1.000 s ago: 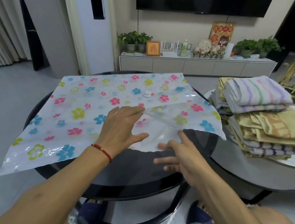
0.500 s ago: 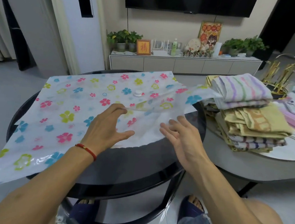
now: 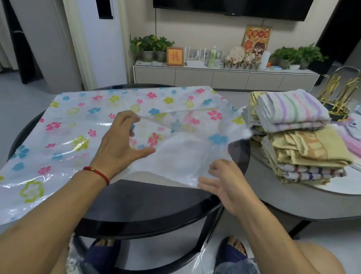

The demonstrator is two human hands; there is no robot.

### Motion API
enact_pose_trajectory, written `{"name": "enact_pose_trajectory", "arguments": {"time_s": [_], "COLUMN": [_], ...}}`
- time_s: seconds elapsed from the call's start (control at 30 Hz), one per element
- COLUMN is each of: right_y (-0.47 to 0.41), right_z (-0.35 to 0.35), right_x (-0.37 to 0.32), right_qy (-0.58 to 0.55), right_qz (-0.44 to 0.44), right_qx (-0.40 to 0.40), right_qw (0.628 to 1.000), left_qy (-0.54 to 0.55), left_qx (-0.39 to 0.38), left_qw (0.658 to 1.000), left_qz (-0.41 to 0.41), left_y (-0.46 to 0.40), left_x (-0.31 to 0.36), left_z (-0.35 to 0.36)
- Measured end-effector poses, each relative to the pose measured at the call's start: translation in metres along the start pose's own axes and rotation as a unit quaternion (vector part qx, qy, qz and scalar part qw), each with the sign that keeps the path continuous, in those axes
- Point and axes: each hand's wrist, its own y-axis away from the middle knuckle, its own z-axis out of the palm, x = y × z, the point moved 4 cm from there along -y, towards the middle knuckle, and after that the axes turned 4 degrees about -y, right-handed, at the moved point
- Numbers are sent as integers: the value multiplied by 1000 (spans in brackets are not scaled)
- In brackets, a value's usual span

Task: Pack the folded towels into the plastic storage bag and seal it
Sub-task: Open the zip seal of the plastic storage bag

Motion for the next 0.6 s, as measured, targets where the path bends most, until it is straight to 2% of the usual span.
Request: {"name": "enact_pose_trajectory", "arguments": {"time_s": [0.03, 0.1, 0.17, 0.27, 0.4, 0.47, 0.53, 0.6], "right_y": [2, 4, 3, -6, -14, -19, -18, -2], "right_z": [2, 5, 3, -10, -26, -31, -27, -5], "right_x": [-2, -14, -27, -31, -11, -7, -7, -9], "right_qy": [92, 243, 245, 120, -50, -52, 102, 302], "right_qz": [-45, -170, -245, -207, -46, -15, -70, -211], "right_qx": [5, 25, 39, 64, 96, 97, 91, 39], "right_qw": [995, 955, 937, 969, 993, 994, 988, 929], "left_qy": [-6, -13, -21, -31, -26, -28, -26, -17], "left_qx": [-16, -41, -63, -83, -49, -60, -82, -100], "left_qw": [1000, 999, 997, 995, 998, 997, 995, 992], "left_qz": [10, 25, 33, 53, 33, 35, 52, 76], "left_y": [2, 5, 7, 9, 3, 4, 10, 15], "left_x": [2, 4, 4, 2, -9, -9, -6, 0], "left_z": [3, 8, 10, 8, 0, 3, 9, 12]}}
